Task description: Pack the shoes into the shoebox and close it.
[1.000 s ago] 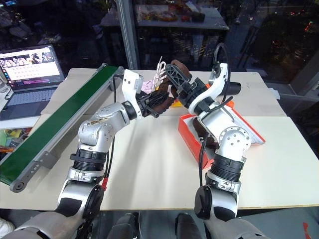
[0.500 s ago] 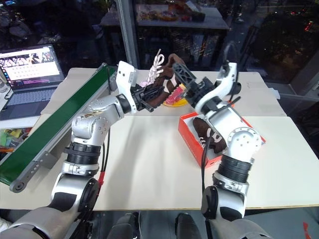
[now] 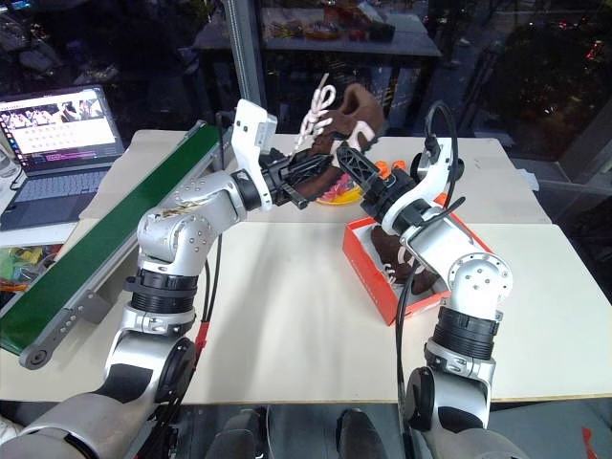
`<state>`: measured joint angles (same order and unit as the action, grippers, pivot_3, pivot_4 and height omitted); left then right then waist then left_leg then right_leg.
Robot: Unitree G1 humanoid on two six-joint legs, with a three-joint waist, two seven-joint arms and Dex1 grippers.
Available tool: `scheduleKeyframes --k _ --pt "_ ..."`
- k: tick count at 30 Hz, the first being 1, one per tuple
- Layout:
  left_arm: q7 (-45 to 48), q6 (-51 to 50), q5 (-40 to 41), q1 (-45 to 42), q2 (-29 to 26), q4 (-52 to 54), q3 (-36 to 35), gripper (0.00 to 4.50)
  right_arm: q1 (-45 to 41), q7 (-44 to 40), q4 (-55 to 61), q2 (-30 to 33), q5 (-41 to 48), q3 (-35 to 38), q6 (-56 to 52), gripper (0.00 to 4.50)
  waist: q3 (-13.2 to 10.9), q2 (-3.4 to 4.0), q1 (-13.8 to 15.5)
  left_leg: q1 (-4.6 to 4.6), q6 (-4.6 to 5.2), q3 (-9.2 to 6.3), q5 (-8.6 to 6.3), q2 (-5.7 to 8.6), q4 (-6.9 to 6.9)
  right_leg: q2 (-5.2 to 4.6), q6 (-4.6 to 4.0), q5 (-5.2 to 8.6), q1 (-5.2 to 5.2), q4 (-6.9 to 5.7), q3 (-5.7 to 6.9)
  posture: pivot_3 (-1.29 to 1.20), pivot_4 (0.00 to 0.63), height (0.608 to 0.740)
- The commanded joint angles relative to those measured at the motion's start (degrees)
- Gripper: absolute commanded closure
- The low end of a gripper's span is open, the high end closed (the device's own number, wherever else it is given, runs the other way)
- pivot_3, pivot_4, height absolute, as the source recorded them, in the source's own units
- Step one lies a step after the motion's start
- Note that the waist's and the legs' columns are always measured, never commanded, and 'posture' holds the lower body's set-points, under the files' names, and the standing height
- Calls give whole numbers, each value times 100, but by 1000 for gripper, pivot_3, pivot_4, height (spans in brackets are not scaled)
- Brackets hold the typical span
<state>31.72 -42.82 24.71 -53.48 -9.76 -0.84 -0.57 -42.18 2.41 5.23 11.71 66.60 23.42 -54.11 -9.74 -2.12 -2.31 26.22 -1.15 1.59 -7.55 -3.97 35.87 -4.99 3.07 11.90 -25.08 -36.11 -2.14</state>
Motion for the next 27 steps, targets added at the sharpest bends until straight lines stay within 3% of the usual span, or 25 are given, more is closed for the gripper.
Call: scheduleKeyframes --k 1,6,11,18,21,27 --pt "-27 -157 198 70 113 410 104 3921 -358 -48 61 87 102 96 290 0 0 1 -7 -2 0 0 0 0 0 1 0 0 0 -1 -1 0 150 740" --pt "-87 -238 224 124 167 481 114 3921 -441 -74 46 51 111 98 377 0 -1 1 8 1 2 0 -1 0 -1 1 1 0 0 5 -4 0 150 740" --pt "-117 -290 249 132 212 531 121 3982 -443 -123 -17 24 -135 -15 531 1381 -1 1 17 1 3 0 -2 1 1 1 1 1 0 4 -3 0 150 740" --pt "-241 -309 267 73 193 531 -10 3982 -466 -6 -103 46 -339 -24 725 3801 -1 2 18 1 3 0 -2 1 0 1 1 1 0 5 -4 0 150 740" --pt "-370 -338 342 42 224 548 -163 3982 -518 2 -160 120 -458 0 770 4215 -1 2 21 1 3 0 -2 1 1 1 1 1 0 4 -4 0 150 740" --pt "-680 -409 693 -64 160 419 -841 1927 -725 -217 -363 689 -967 -98 823 4255 -3 4 44 3 3 0 -2 1 1 0 1 1 0 6 -3 0 150 740"
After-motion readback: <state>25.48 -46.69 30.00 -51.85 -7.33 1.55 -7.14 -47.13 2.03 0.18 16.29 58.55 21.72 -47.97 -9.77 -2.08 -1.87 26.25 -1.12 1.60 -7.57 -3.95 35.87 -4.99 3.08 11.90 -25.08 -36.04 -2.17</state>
